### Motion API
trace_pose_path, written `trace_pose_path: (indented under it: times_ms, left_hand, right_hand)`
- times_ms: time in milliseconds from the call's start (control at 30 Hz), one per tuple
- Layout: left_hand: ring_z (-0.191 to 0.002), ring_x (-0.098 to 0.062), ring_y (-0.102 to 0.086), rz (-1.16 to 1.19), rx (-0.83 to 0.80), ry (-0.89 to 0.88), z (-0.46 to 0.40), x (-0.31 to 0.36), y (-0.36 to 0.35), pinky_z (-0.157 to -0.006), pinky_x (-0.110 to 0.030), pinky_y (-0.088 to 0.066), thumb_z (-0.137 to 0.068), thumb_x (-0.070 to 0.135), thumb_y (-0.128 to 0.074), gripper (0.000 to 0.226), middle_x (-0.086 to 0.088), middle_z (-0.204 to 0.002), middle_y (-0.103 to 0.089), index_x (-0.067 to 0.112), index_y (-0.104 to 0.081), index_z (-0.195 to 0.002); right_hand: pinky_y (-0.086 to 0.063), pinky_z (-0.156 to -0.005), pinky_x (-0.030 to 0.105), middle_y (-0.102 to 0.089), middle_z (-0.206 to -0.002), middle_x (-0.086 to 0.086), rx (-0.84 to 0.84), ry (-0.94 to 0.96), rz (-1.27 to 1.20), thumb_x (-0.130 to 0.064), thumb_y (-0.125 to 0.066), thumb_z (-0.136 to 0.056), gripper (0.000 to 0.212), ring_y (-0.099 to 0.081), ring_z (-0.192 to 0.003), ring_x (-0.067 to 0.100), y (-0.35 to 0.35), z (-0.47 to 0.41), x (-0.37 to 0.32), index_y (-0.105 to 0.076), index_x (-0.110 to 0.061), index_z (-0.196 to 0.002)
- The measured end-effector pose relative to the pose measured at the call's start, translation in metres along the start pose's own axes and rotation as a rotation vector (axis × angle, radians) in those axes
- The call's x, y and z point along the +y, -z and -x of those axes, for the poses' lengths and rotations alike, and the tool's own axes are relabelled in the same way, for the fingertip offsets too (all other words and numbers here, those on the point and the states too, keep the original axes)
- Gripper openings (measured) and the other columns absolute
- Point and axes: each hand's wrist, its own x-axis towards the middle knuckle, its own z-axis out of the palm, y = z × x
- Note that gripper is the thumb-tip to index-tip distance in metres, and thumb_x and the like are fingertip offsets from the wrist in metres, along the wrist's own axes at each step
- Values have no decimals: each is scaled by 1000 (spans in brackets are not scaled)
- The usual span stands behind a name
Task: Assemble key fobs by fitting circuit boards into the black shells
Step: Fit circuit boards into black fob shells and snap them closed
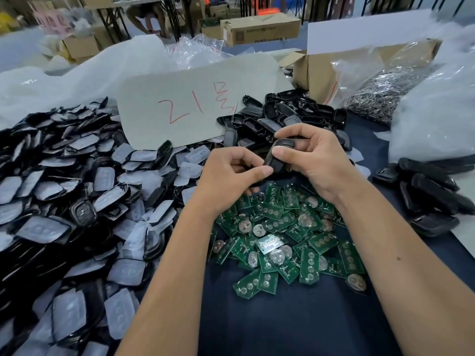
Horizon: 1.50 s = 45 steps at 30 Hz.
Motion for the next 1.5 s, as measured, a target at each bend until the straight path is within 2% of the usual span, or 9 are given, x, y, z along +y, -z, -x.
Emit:
trace_pose_path:
  times_ms: [200,367,533,667,800,933,1167,1333,1500]
  left_hand:
    - [-57,-19,-68,102,8,34,1,2,-5,-53,-25,-55,-90,11,-80,6,-11,-79,-75,7,-75,-90]
    - [-58,-22,-70,149,24,63,-2,0,-2,-53,-24,-55,-94,13,-76,7,-11,-81,-77,8,-75,-90]
    - [-64,-25,-70,260,34,87,-3,2,1,-57,-25,-57,-94,17,-75,11,-11,-83,-75,19,-77,-84]
    - [-63,-23,-71,276,-8,84,-2,3,1,-58,-25,-58,-95,18,-73,11,-10,-83,-76,19,-78,-86]
    - [-62,-21,-68,272,-9,58,-2,2,3,-57,-25,-57,-96,20,-72,13,-11,-84,-74,21,-78,-84]
    - [-61,-20,-67,266,-19,28,-3,1,4,-57,-26,-57,-97,23,-71,14,-9,-82,-72,24,-77,-84]
    - [-61,-31,-63,-65,262,-46,-9,-5,-8,-60,-42,-60,-96,23,-74,16,-11,-75,-68,14,-67,-85]
    - [-67,-4,-46,-470,353,-243,-6,-6,-10,-62,-29,-37,-88,24,-78,18,10,-80,-57,23,-63,-77]
    - [-67,-1,-44,-541,326,-277,-7,-9,-13,-64,-28,-36,-85,20,-81,17,11,-81,-53,21,-66,-77]
  right_hand:
    - [-61,-71,30,-79,-87,14,-12,70,98,-10,-87,-81,21,-74,-73,22,0,0,-3,-74,-13,-97]
    - [-63,-69,36,-79,-92,19,8,12,-38,-20,-88,-73,32,-75,-77,27,-9,3,-3,-72,-12,-100]
    - [-62,-71,32,-70,-109,34,5,-53,-200,-13,-82,-75,54,-67,-89,32,-11,0,-3,-64,1,-123]
    - [-61,-70,30,-73,-86,9,9,-53,-256,-9,-79,-76,56,-67,-77,22,-11,1,-2,-61,8,-126]
    - [-60,-70,31,-67,-93,20,43,-53,-292,-10,-78,-75,55,-65,-79,28,-16,3,0,-61,10,-124]
    - [-60,-66,28,-73,-86,12,35,-64,-330,-8,-77,-77,48,-66,-74,24,-15,3,-1,-66,7,-121]
    - [-62,-69,29,-79,-81,6,343,7,-91,-7,-82,-87,13,-74,-74,18,-42,-1,11,-74,-9,-97]
    - [-59,-68,26,-80,-83,5,472,-38,-18,-25,-92,-79,32,-75,-74,14,-58,0,16,-76,-9,-100]
    - [-57,-64,23,-79,-81,5,416,-73,-37,-17,-86,-85,16,-71,-69,10,-57,2,15,-78,-10,-97]
